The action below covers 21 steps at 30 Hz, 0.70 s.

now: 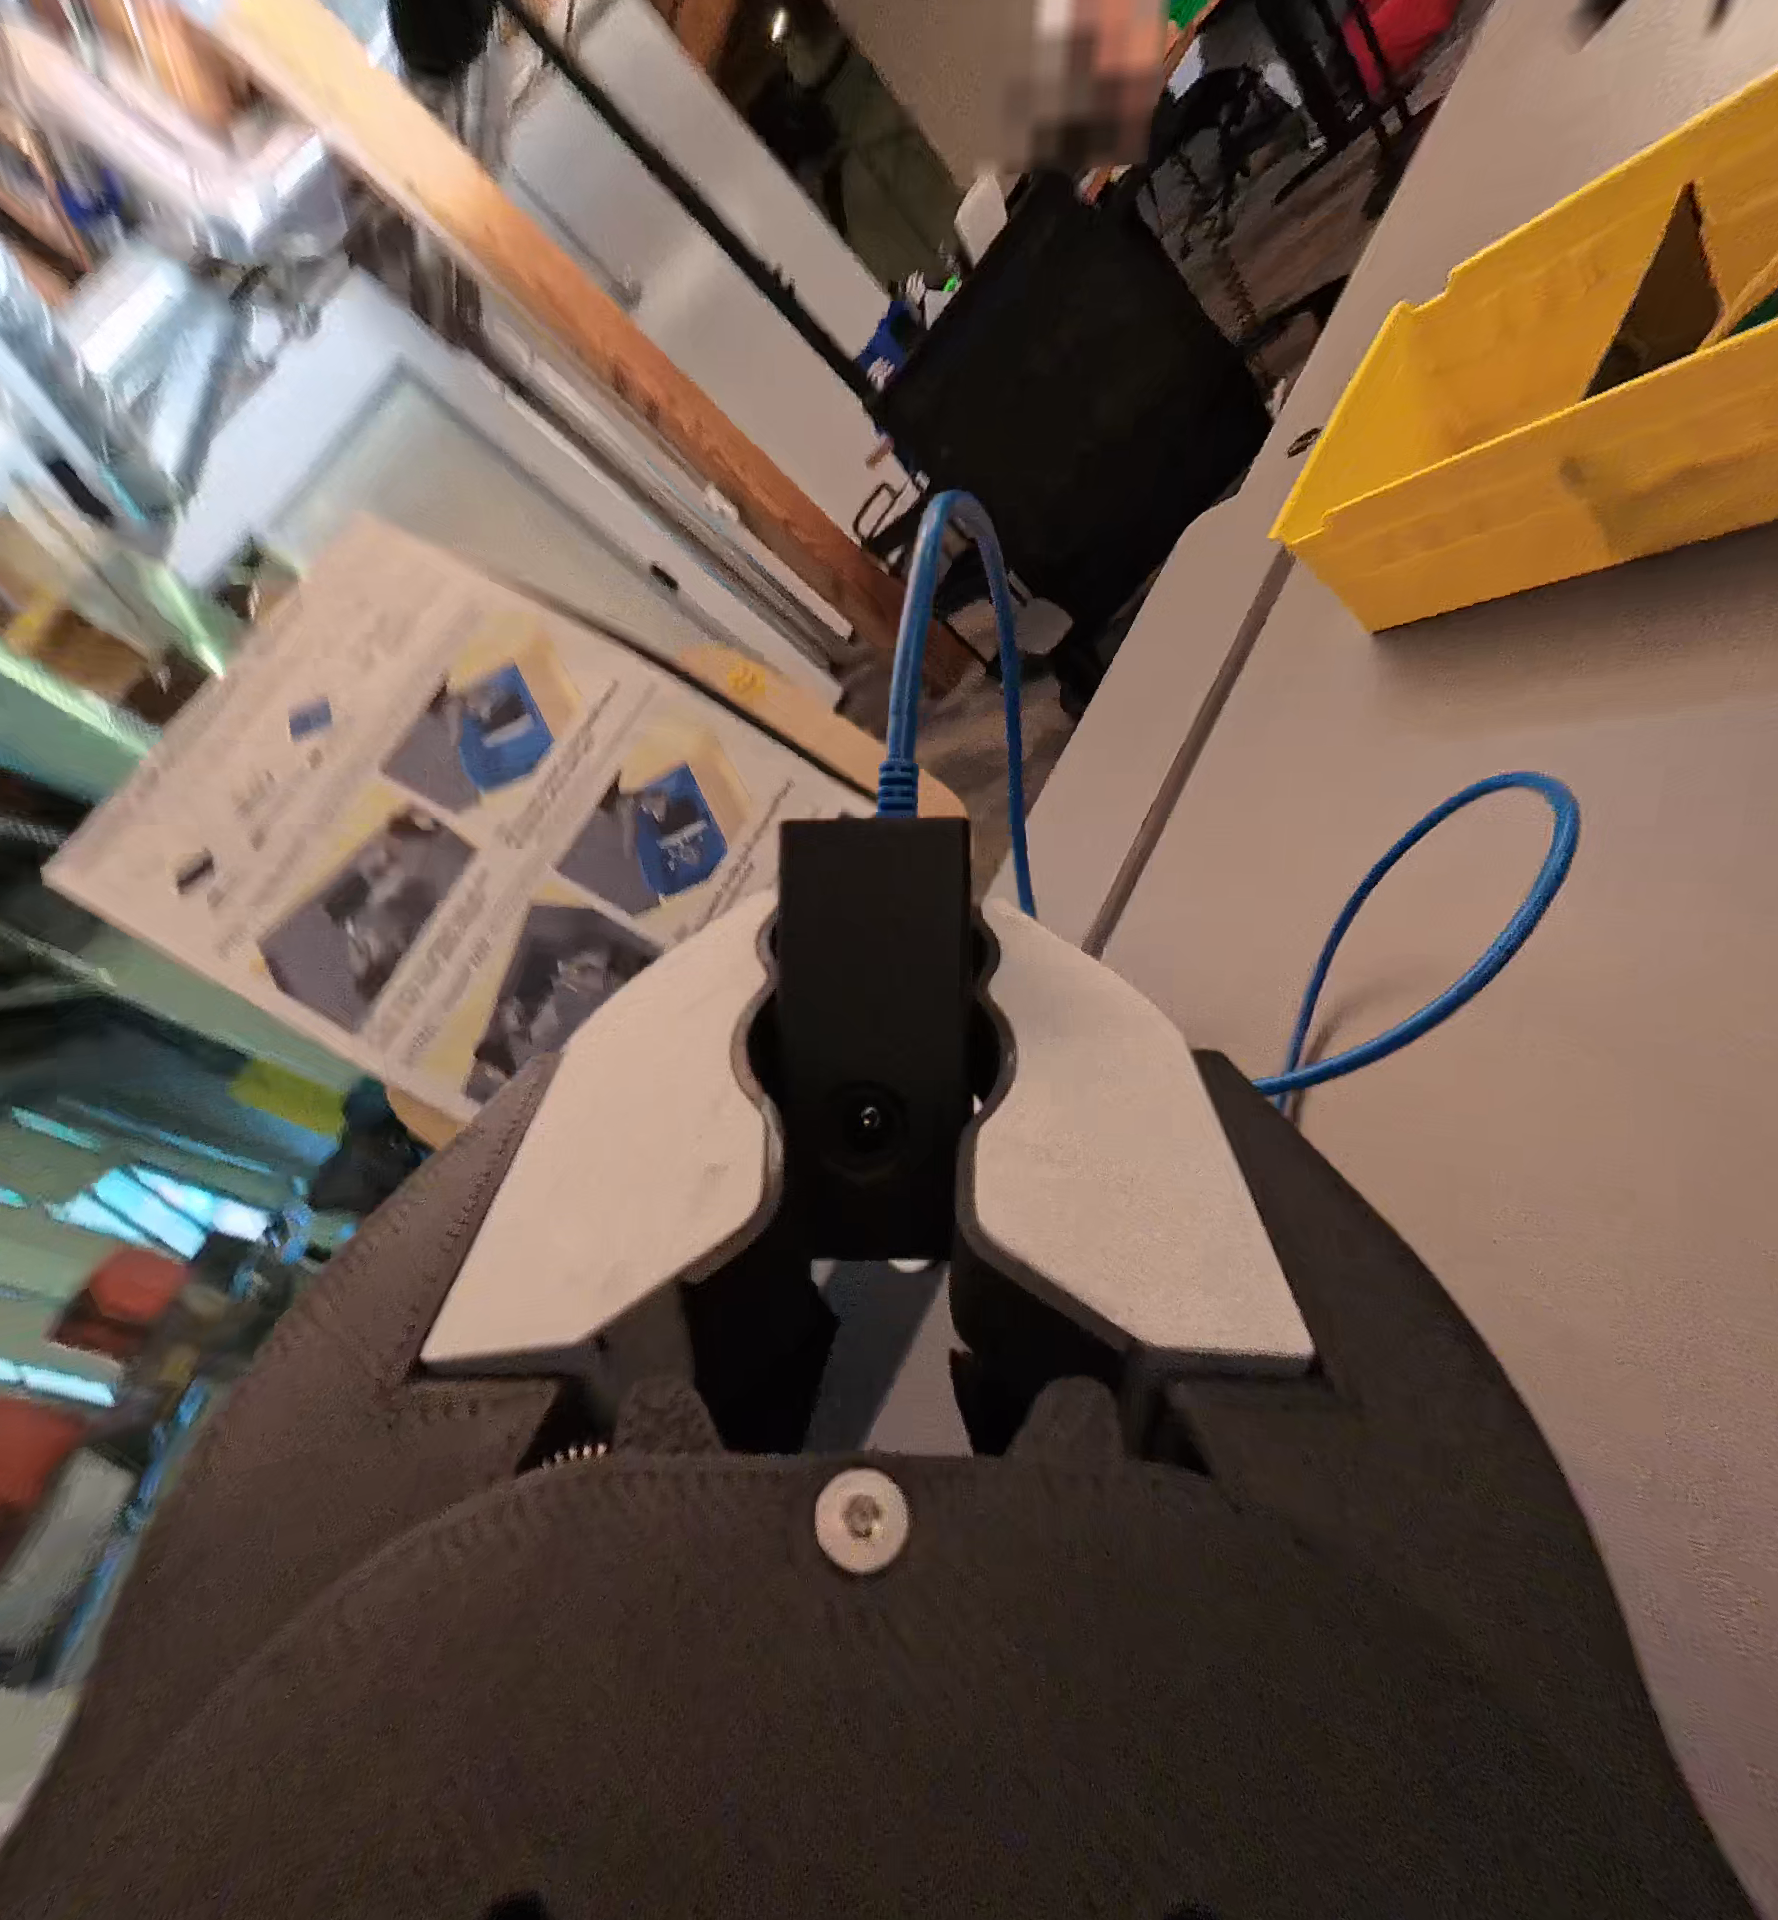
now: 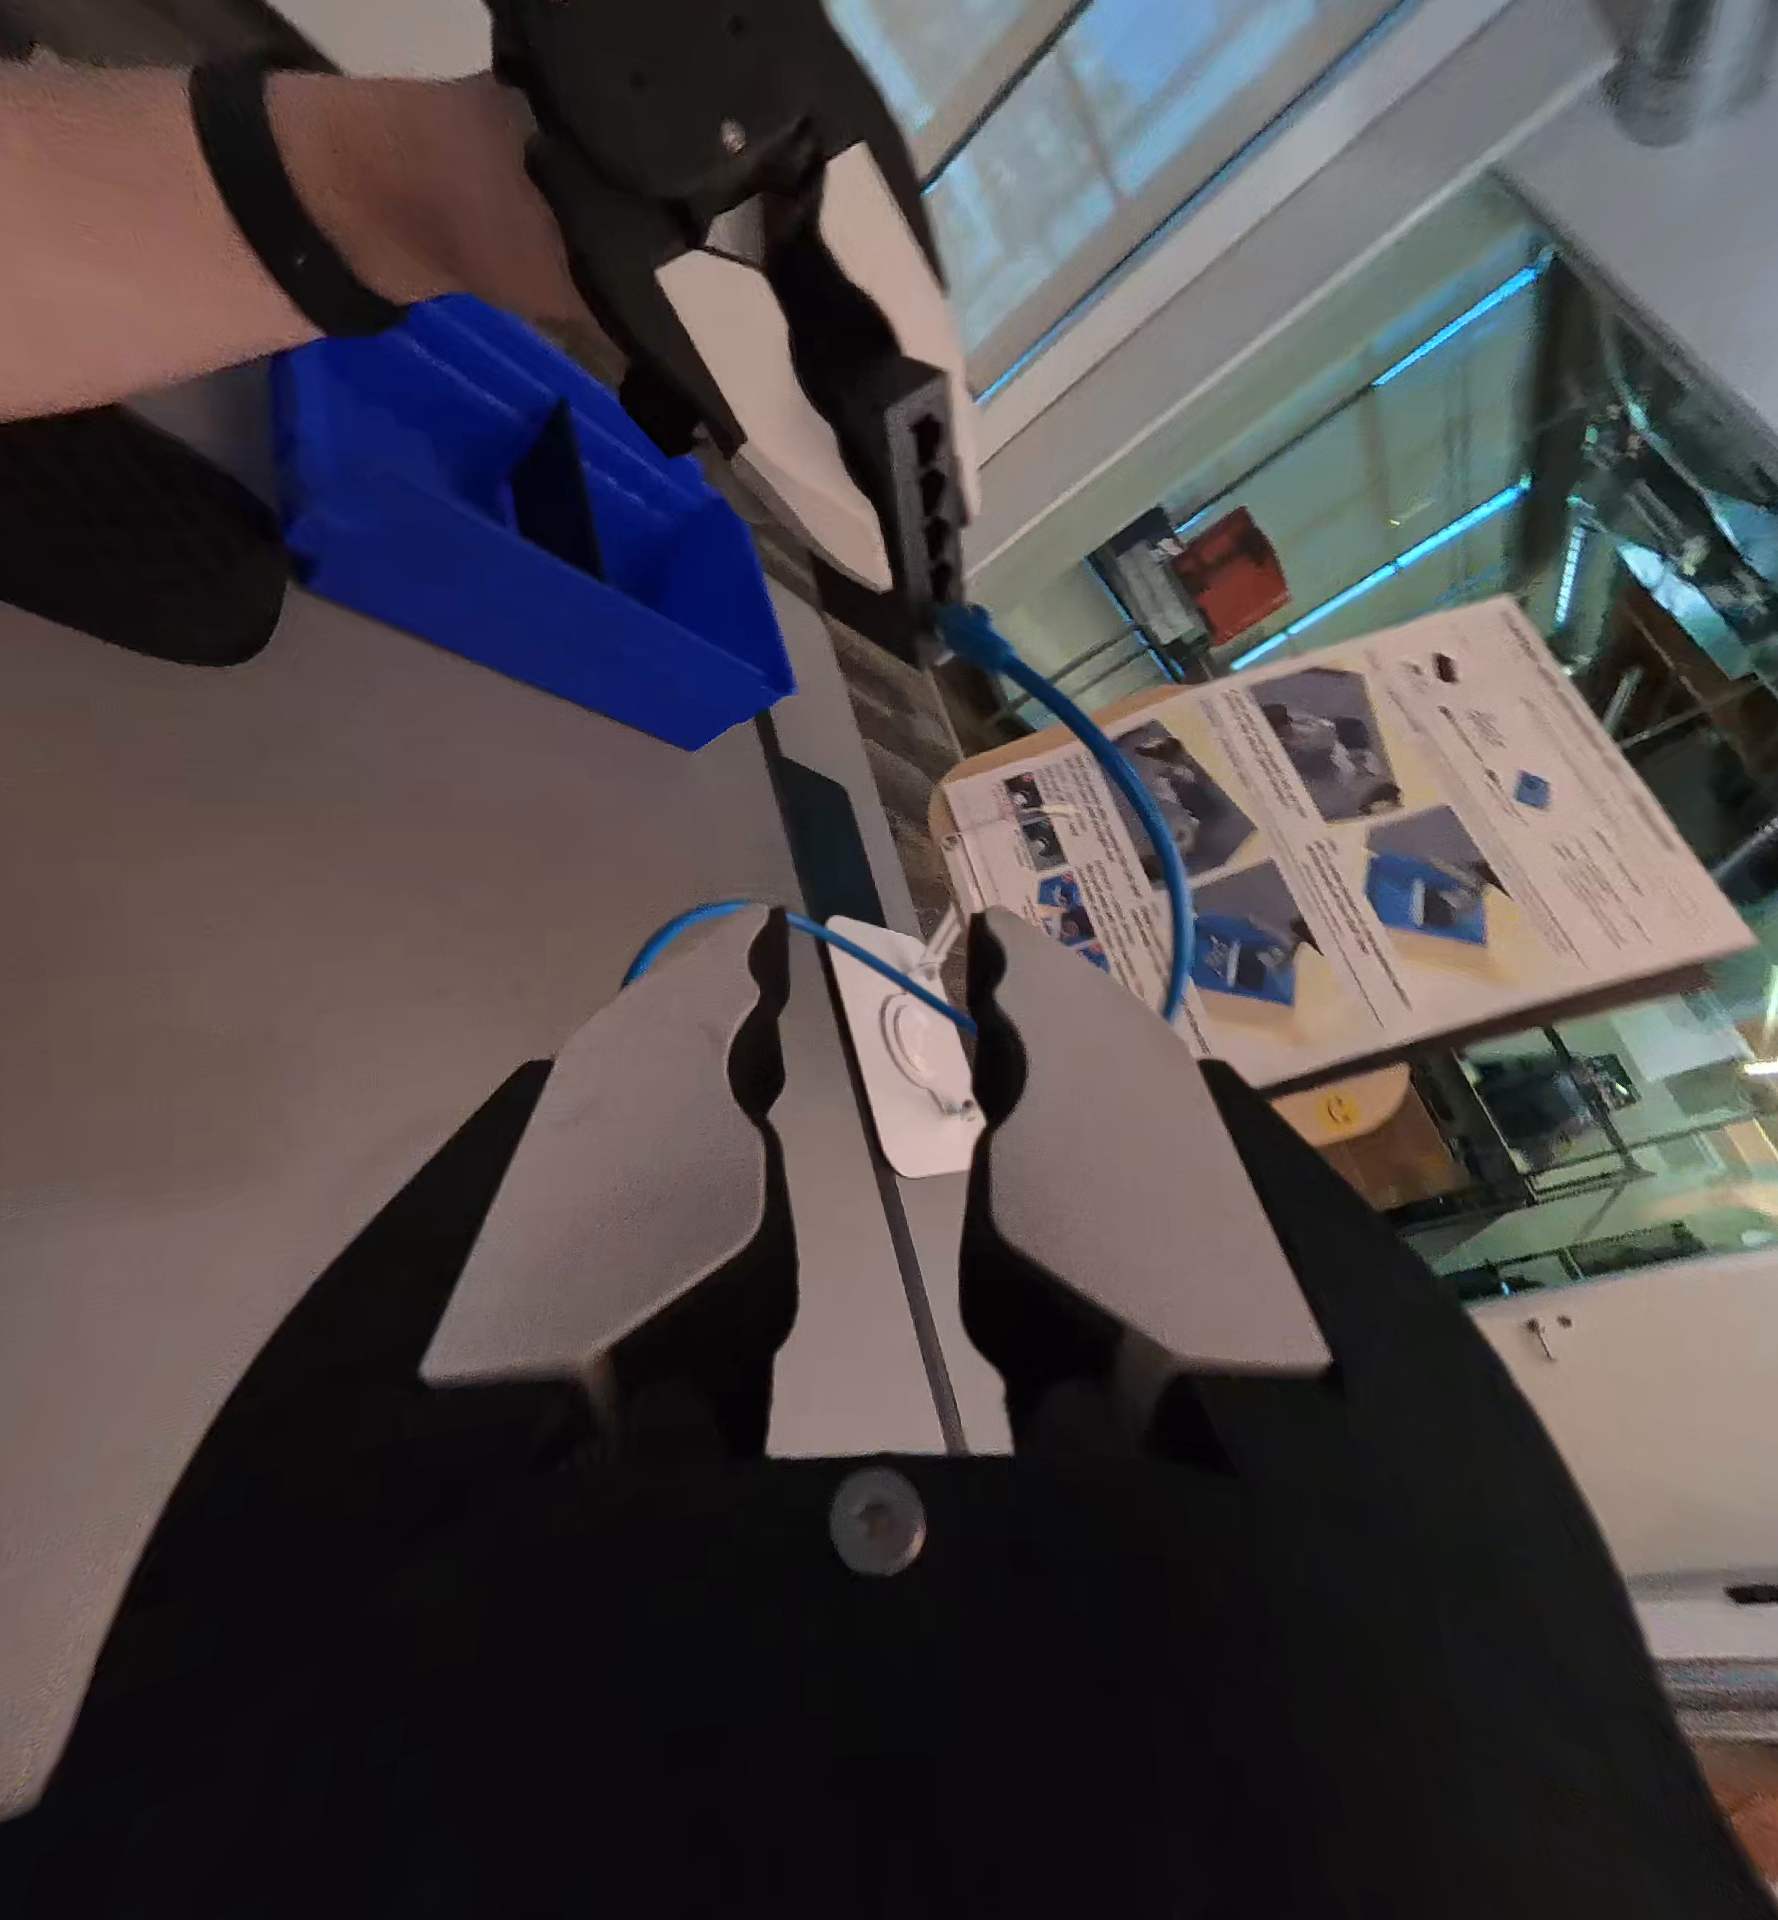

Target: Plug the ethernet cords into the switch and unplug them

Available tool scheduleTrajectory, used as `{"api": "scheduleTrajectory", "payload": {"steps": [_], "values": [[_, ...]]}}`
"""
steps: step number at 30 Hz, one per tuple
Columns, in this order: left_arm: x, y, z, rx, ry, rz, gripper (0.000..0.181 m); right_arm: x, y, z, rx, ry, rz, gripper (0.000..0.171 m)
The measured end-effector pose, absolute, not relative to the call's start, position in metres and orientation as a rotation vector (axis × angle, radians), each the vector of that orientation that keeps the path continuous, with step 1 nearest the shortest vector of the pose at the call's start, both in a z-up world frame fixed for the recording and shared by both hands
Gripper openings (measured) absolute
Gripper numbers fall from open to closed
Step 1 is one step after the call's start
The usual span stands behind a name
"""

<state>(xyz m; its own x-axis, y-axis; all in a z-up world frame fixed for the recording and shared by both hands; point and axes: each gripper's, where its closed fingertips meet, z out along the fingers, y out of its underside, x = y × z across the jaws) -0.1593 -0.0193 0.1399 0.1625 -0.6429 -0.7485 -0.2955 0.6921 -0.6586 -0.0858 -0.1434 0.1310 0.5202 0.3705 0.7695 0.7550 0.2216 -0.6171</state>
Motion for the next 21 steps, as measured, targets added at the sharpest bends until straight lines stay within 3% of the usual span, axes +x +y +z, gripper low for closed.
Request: {"api": "scheduleTrajectory", "payload": {"steps": [5,10,12,15,21], "values": [[-0.146,-0.051,0.130,-0.723,1.533,-0.308,0.029,-0.111,-0.106,0.142,-1.233,-1.167,-0.577,0.033],[-0.140,-0.071,0.126,-0.675,1.580,-0.376,0.028,-0.112,-0.077,0.126,-1.388,-1.286,-0.466,0.043],[-0.140,-0.077,0.127,-0.662,1.591,-0.409,0.028,-0.103,-0.067,0.119,-1.437,-1.285,-0.532,0.037],[-0.139,-0.081,0.122,-0.676,1.623,-0.445,0.029,-0.102,-0.068,0.114,-1.474,-1.284,-0.519,0.010],[-0.125,-0.058,0.122,-0.863,1.483,-0.554,0.043,-0.086,-0.065,0.127,-1.541,-1.069,-0.773,0.005]]}}
